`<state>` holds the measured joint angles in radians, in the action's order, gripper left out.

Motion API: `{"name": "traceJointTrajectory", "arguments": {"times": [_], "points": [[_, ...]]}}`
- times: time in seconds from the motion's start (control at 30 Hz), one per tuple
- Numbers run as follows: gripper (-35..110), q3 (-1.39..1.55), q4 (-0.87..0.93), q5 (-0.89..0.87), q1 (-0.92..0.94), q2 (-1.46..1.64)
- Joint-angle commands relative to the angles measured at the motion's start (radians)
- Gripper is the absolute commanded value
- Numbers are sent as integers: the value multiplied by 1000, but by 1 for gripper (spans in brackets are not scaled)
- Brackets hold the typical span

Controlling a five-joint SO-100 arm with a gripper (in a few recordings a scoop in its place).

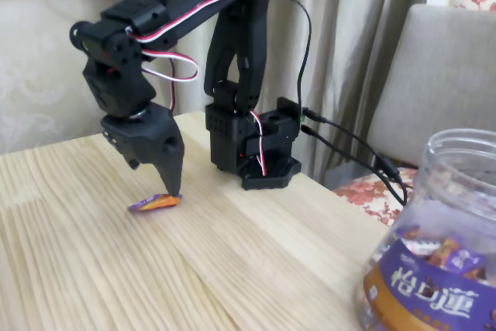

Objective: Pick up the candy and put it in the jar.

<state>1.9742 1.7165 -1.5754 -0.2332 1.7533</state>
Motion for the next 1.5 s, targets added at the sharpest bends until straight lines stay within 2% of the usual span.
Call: {"name": "traceJointTrajectory", "arguments": {"times": [0.0, 0.4, 0.9, 1.27, 1.4, 1.47], "points": [[65, -35, 2, -89, -3, 11], [58, 60, -135, -262, -3, 63], [59, 229, -337, -227, 31, 41], [59, 304, -394, -163, 83, 74], [56, 333, -393, -149, 77, 121], [49, 339, -382, -146, 77, 133]]}}
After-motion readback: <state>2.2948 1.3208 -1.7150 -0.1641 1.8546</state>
